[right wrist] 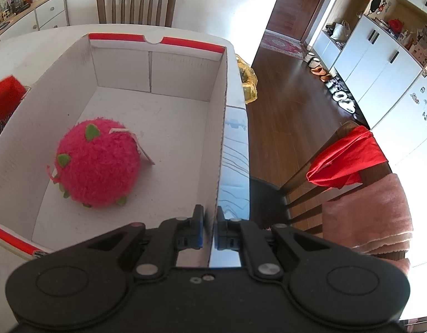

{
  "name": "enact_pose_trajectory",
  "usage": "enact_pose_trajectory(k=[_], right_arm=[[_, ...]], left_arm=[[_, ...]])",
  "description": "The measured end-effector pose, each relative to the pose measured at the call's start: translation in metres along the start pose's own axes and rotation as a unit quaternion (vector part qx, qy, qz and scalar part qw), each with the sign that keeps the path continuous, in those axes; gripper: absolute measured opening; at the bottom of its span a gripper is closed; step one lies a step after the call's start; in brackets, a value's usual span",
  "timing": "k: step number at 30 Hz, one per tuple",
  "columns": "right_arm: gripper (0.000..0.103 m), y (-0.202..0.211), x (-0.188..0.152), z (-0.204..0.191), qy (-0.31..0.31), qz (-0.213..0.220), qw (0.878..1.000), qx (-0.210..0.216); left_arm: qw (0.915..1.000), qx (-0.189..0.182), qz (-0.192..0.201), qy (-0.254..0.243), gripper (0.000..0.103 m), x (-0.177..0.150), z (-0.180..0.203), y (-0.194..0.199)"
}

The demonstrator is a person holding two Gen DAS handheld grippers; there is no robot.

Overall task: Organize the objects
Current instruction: 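Grasp the red cloth with the left gripper and lift it, then lower the red cloth into the box beside the ball and release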

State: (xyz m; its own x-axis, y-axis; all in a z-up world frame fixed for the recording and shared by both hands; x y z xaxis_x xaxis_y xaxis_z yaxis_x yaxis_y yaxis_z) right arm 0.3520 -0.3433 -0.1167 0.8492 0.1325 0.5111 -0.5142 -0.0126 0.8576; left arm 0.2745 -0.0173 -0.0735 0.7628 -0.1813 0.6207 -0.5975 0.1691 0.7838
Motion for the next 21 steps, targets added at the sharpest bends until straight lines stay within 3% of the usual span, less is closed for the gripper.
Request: enact_pose_trajectory(k=[12, 21], right_arm=[[0.005, 0.004, -0.003, -0.011, 0.016, 0.003, 1.000, 0.021], [0.006, 0.002, -0.003, -0.016, 0.023, 0.004, 0.999, 0.024]], left_arm=[[0.9982, -0.045, 0.018, -0.036, 0.026, 0.045, 0.040, 0.008], [0.9943, -0.078, 0.003, -0.074, 0.026, 0.080, 0.080, -0.027]])
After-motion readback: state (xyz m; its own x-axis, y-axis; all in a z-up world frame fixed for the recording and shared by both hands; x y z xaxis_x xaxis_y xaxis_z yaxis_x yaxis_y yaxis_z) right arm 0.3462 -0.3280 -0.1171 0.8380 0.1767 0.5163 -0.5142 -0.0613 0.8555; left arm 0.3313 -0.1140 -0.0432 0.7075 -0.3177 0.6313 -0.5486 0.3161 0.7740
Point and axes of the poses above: each gripper's, at about its wrist camera, not at the fingertips, and y roughly against the way its jaws point, z to its right, x to its top, the point moved 2 cm from there along -y, roughly the way its jaws point, and after that the axes turned 13 degrees about -y, right-handed, at the moved point
